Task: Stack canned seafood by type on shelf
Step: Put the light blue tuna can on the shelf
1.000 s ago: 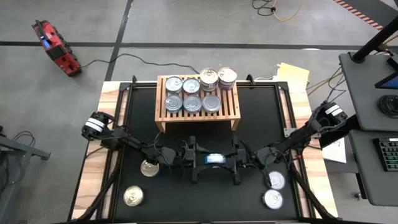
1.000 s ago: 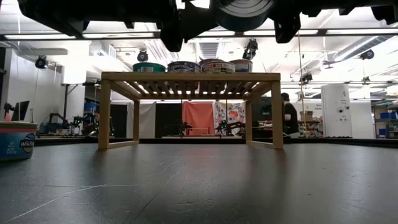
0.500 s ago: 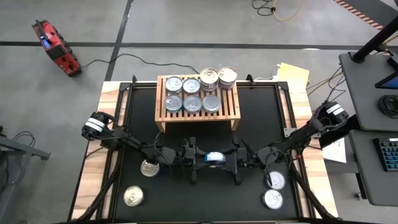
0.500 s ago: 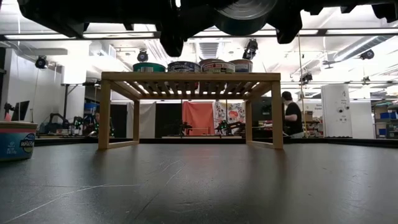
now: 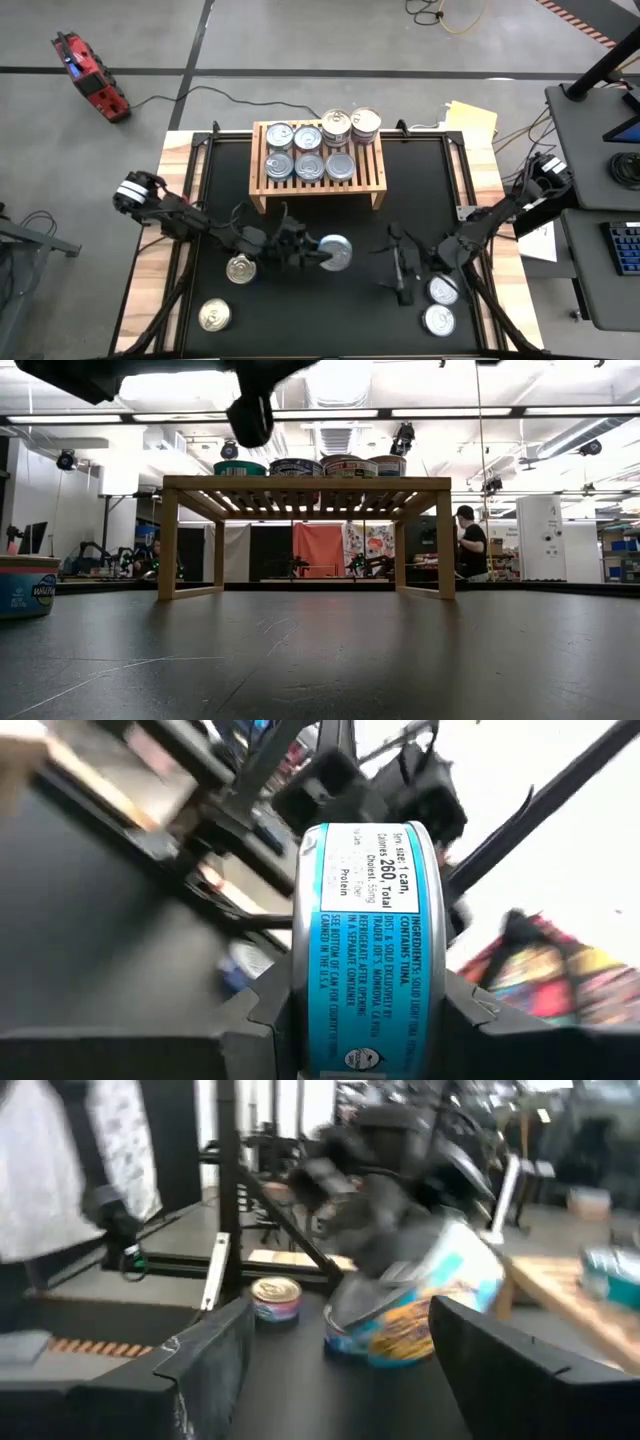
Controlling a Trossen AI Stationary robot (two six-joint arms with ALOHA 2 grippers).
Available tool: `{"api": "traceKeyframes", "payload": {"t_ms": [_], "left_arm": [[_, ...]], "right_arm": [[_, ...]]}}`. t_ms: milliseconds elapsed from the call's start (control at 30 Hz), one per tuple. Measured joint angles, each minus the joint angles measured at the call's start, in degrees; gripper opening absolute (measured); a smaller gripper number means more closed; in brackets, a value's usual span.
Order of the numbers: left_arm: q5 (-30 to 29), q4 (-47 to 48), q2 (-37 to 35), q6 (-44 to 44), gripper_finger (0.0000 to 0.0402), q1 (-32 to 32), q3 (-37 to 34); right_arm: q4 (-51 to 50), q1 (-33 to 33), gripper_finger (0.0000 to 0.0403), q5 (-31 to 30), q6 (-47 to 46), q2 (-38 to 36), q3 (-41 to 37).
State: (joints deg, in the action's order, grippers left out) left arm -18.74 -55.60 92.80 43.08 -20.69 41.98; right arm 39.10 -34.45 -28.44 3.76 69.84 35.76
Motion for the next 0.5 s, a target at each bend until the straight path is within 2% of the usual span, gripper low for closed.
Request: {"api": "traceKeyframes", "payload": {"t_ms": [133, 267, 400, 500], "left_arm": [[4.4, -0.2, -2.2, 14.5, 0.0118, 1.1, -2.3], [4.9, 0.1, -2.0, 25.2, 0.0118, 1.1, -3.0], [5.4, 0.2, -1.3, 30.0, 0.0118, 1.0, -3.2], [5.4, 0.0, -1.2, 30.5, 0.0118, 1.0, -3.1]], "right_arm": [[-1.9, -3.2, 0.0276, -0.5, 13.4, 0.8, 3.0], [-8.2, -5.8, 0.0266, -6.4, 30.5, 3.8, 7.9], [-12.4, -7.2, 0.0259, -14.9, 44.6, 8.4, 12.2], [-12.5, -7.3, 0.0259, -23.9, 52.4, 12.4, 15.4]]}}
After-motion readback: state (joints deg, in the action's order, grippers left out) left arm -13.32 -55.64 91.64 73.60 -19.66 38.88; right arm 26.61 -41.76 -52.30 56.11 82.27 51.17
